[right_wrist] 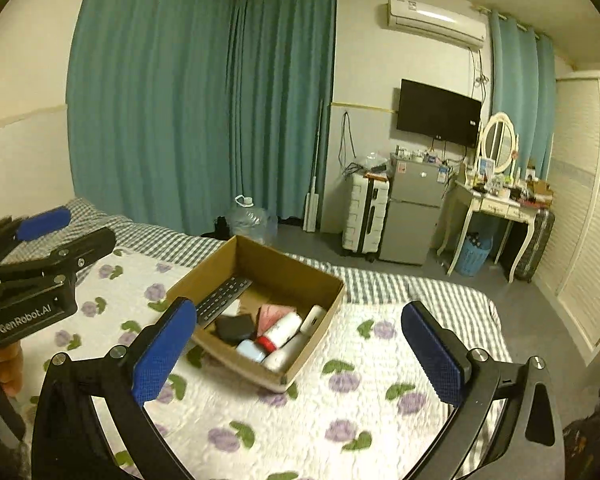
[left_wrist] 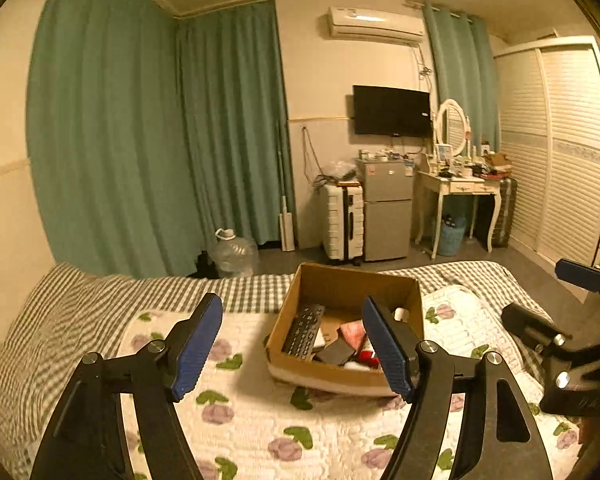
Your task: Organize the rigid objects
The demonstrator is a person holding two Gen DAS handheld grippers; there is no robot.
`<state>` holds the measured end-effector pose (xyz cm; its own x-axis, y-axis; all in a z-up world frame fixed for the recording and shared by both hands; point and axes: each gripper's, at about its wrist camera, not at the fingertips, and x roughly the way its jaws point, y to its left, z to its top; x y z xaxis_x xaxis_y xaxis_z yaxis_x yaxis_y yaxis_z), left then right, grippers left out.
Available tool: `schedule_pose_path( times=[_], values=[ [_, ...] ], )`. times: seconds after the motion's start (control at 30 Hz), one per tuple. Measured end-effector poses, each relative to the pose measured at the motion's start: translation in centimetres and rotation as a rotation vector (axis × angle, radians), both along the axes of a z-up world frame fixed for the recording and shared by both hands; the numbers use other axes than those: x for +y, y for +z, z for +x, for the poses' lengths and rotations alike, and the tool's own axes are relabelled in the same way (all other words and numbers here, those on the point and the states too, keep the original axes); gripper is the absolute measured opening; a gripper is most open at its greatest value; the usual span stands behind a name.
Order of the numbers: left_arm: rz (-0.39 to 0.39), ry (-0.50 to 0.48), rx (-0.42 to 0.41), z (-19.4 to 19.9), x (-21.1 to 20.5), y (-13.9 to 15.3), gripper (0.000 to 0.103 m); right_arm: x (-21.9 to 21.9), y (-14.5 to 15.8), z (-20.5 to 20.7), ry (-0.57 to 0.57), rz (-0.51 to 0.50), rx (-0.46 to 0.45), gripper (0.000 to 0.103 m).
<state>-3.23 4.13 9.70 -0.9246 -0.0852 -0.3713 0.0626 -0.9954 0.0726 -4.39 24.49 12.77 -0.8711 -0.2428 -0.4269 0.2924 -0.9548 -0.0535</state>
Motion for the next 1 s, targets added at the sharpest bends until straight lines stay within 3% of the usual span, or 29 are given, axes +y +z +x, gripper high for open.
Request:
schedule_pose_path(
  times=[0.13, 0.27, 0.43, 0.63, 1.0],
  values=[
    [0.057, 0.022, -0.014, 1.1, -0.8, -1.4, 0.075, 0.5, -0.9, 1.5, -0.023, -0.036, 0.011, 0.103],
    [0.031, 0.045, -0.007, 1.6, -0.9, -2.8, 0.075, 0.6, -2.2, 2.5, -0.022, -0.105, 0.022, 0.103],
    [0.038, 0.034, -0.021, 1.5, -1.0, -4.1, 0.075, -0.3, -3.8, 2.1, -0.011, -0.084, 0.022, 0.103],
    [0.032, 0.035, -0.062, 1.1, -1.0, -5.7, 0.075, -0.6, -6.4, 0.9, -0.025, -0.074, -0.051, 0.103],
    [0.030, 0.028, -0.087, 1.4, -0.9, -6.4, 0.075, -0.9, -7.0, 0.8, -0.028, -0.067, -0.055, 0.103]
  ],
)
